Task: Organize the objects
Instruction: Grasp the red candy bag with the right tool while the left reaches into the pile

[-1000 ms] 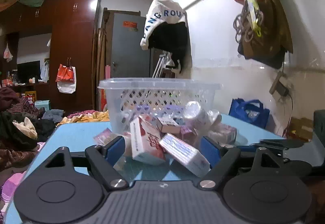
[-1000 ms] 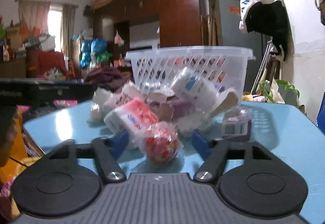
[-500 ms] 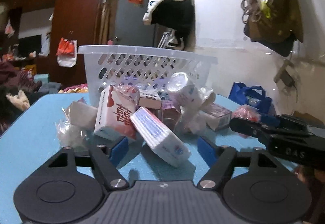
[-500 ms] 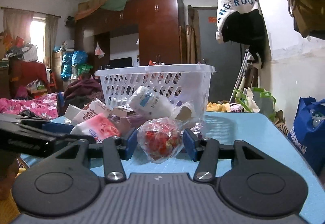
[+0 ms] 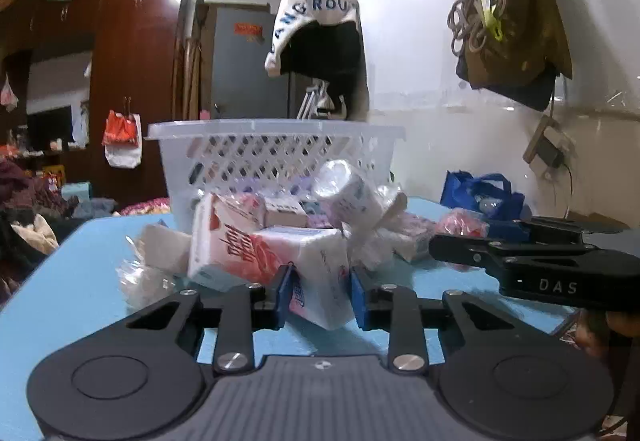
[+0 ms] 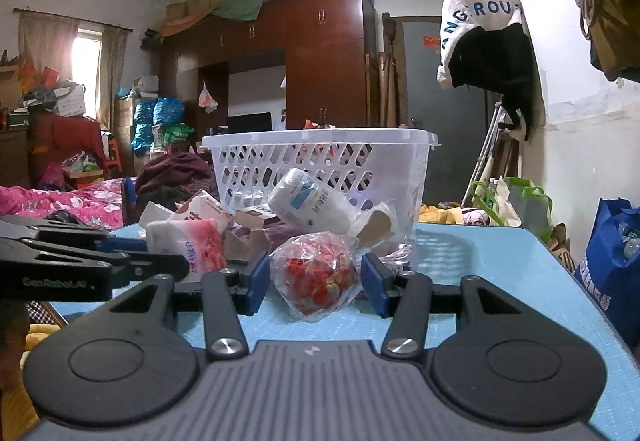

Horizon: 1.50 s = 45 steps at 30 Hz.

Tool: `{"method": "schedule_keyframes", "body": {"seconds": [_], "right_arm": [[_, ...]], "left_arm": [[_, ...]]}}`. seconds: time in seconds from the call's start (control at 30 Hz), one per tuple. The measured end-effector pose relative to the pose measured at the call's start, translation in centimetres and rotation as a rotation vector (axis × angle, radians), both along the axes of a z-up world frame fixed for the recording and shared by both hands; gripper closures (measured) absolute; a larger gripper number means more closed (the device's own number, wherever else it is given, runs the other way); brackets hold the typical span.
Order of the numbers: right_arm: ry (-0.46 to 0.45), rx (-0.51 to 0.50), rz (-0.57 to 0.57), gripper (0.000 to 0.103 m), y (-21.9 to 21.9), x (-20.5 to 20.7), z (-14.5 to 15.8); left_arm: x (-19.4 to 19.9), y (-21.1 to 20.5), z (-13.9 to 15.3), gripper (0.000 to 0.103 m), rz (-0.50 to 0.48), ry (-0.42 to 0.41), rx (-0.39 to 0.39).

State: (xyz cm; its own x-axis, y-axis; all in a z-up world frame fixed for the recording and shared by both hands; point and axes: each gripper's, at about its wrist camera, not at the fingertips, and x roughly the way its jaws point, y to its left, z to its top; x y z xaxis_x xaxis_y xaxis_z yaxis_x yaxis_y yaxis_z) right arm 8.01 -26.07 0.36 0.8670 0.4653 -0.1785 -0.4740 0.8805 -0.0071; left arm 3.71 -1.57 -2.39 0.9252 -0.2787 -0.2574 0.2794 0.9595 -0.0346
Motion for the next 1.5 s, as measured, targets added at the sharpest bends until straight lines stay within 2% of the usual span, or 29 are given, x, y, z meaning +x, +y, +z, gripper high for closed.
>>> {"method": "schedule_keyframes", "body": {"seconds": [0.27, 0.73, 1.13, 1.5], "right_arm": [[-0.005, -0.002, 0.003, 0.050, 0.0, -0.1, 0.1], [-0.017, -0.011, 0.000, 0.050, 0.1, -0.1, 0.2], [-0.044, -0.011, 0.002, 0.050, 0.2, -0.5, 0.8], [-0.109, -0.003, 0.006, 0.050, 0.8, 0.1, 3.4]], "left_arm": [[-0.7, 1.3, 0.2, 0.074, 0.014, -0.060, 0.013], [-1.1, 1.6, 0.1, 0.075, 0.018, -0.116, 0.026], [-1.1, 2.8, 0.8, 0.076, 0.042, -0.142, -0.012], [-0.5, 4.5, 2.5, 0.081, 0.078, -0.173, -0.050]]}}
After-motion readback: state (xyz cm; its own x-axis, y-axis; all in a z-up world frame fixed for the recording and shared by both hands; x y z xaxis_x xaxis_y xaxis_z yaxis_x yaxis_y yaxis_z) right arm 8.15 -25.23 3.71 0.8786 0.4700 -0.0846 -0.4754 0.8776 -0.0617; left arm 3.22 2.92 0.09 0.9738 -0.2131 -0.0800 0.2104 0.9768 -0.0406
